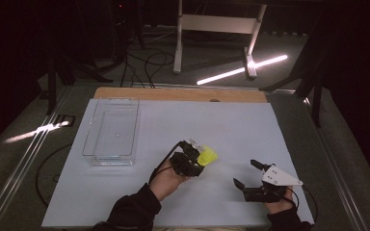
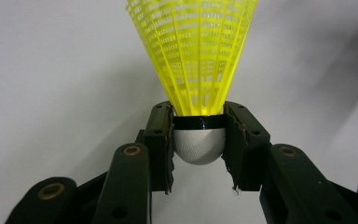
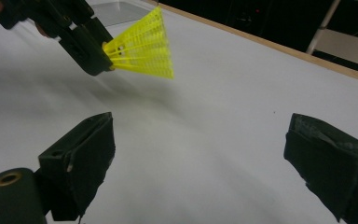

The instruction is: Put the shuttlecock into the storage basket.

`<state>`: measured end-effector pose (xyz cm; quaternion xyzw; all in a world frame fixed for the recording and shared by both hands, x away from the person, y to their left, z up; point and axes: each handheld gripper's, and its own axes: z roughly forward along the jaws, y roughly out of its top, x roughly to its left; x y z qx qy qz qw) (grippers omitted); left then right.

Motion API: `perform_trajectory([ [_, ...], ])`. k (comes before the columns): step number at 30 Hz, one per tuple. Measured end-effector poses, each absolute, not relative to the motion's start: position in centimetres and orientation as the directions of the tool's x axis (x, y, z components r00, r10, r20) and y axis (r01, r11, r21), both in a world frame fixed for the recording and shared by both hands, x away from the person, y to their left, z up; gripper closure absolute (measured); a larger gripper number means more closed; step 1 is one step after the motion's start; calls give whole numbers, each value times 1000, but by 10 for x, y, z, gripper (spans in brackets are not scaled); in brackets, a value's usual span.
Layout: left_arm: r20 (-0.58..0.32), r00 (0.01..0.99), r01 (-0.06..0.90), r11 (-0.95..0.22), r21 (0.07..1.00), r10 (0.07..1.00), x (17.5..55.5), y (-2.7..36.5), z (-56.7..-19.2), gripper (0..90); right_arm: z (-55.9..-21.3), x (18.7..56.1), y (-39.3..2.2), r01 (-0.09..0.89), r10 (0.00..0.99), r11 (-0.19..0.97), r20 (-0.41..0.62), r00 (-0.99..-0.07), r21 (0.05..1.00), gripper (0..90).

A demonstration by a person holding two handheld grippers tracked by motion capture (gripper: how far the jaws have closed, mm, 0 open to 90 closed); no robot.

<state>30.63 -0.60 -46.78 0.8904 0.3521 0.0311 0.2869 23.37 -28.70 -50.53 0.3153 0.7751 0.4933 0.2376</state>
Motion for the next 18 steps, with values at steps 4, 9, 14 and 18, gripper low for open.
perform_trajectory([
  [4,-144,769,596,-619,511,622,309,-2,-463,657,-505,234,-287,256,723,315,-57,-688,914,89],
  [9,-140,784,589,-653,477,605,312,4,-458,657,-506,234,-287,256,723,314,-56,-689,914,89],
  [14,-150,794,584,-672,455,589,315,11,-455,657,-506,234,-287,256,722,317,-58,-690,913,89],
  [18,-139,801,579,-694,428,582,318,21,-449,657,-506,234,-287,257,722,317,-56,-690,913,89],
])
